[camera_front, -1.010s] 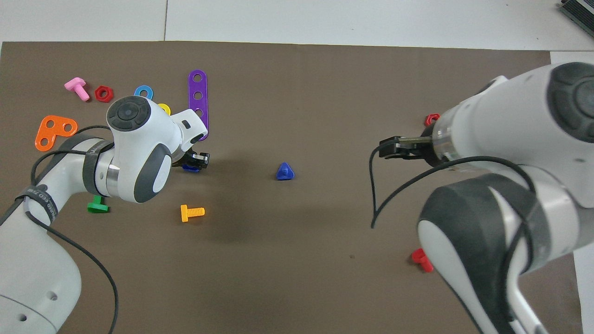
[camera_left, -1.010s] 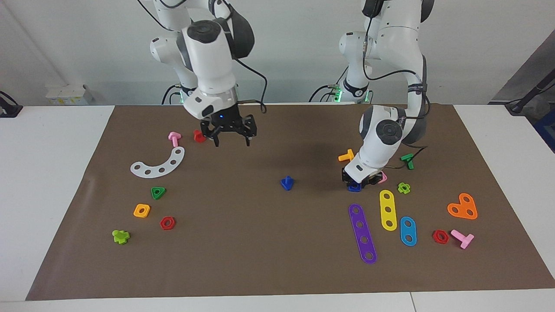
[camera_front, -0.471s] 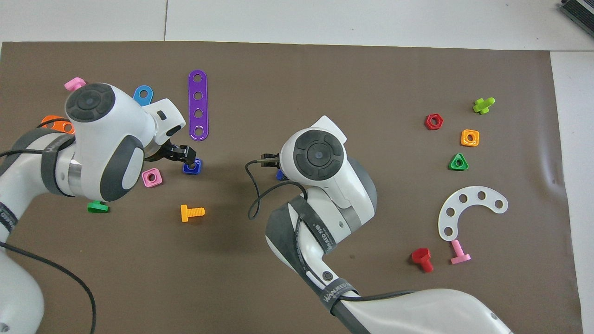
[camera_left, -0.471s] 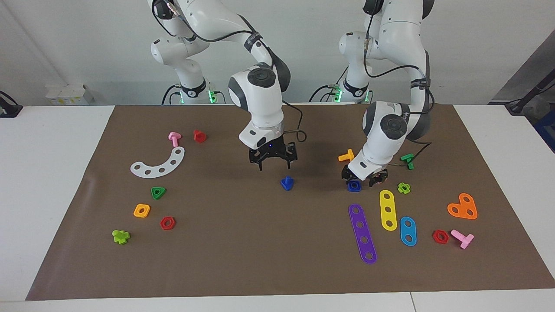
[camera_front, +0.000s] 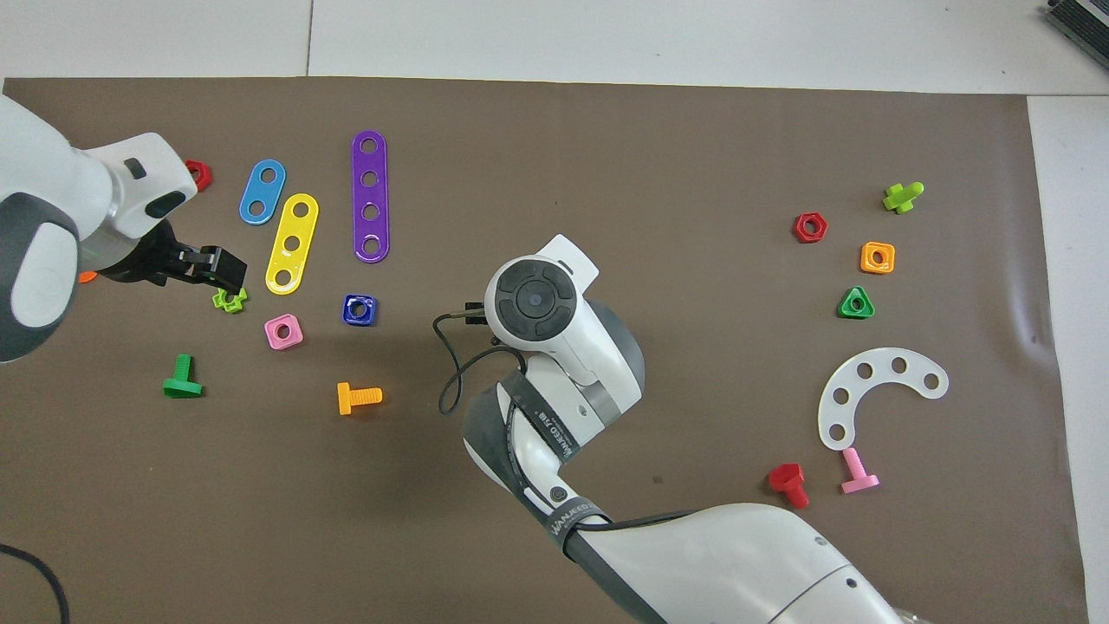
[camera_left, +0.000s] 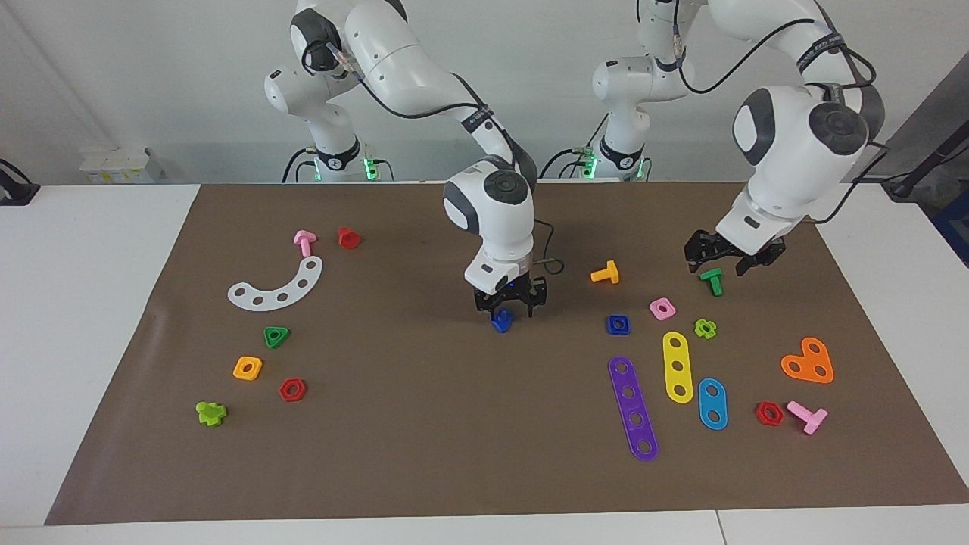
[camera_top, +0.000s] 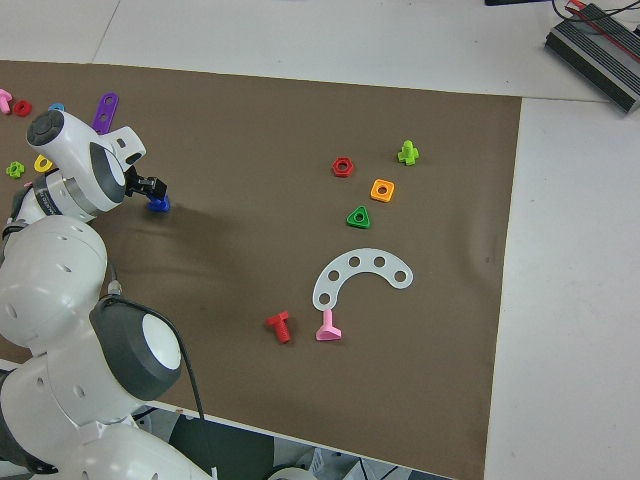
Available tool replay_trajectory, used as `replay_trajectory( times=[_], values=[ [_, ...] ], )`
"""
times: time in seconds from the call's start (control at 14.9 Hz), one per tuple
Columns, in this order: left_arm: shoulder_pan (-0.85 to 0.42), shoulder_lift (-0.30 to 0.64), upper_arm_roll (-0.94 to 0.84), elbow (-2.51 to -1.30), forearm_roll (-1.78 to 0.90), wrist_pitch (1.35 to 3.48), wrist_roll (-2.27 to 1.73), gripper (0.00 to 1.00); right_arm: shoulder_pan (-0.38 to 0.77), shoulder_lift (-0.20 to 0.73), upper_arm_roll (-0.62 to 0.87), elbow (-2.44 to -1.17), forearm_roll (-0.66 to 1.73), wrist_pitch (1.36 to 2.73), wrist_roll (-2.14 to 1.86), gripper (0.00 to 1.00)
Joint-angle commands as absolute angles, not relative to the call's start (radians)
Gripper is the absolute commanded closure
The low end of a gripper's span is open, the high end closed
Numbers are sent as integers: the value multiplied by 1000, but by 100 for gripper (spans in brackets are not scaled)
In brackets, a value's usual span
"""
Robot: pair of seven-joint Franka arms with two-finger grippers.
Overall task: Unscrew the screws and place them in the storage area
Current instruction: 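Return the left gripper to rest while the right gripper holds the triangle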
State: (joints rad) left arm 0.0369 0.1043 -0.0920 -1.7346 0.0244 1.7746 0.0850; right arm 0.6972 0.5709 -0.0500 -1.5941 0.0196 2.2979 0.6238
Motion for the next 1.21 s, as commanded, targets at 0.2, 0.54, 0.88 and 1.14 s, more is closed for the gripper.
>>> replay_trajectory(
  times=[0.2, 0.54, 0.88, 1.14],
  values=[
    [89, -27, -101, -1747, 26, 1760, 86, 2, 692, 568, -55, -1580, 23, 2227, 614, 38],
    [71, -69, -118, -1744, 28, 1756, 11, 0, 690, 568, -55, -1585, 23, 2223, 600, 52],
    [40, -78, -132, -1749, 26, 1755, -38, 0, 690, 569, -55, -1588, 23, 2240, 601, 61],
    [43, -86, -132, -1759, 25, 1747, -26, 0, 686, 569, -57, -1603, 23, 2250, 600, 61]
  ],
)
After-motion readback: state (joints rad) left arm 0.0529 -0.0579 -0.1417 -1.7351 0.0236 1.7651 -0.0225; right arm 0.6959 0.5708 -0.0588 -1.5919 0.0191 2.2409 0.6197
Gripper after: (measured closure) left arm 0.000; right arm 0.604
